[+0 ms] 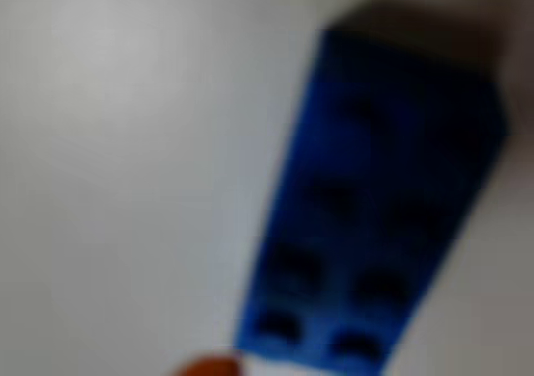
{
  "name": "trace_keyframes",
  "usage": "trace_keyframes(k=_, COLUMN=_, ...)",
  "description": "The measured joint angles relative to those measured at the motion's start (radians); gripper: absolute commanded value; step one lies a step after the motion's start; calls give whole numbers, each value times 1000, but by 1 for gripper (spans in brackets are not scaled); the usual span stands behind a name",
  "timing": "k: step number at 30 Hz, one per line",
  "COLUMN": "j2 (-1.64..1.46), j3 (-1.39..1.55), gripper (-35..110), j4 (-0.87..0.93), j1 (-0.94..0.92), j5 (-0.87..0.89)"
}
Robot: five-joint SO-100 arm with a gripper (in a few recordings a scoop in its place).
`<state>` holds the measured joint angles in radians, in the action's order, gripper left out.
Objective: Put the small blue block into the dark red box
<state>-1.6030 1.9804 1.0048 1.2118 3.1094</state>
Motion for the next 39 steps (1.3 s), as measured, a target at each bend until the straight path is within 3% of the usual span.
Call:
trace_keyframes(k=20, j2=91, j3=-54, gripper=20, j4=-43, j1=-20, j5=-2)
trace_keyframes(k=27, j2=87, j3=15, gripper=0, j4=-173, j1=-21, j5=-2)
trace_keyframes(k=34, j2=84, j3=57, gripper=0, j4=-227, j1=-31, j5=-2)
trace_keyframes(k=39, j2=74, j3=46, gripper=0, j4=-167, j1=-60, j5=-2)
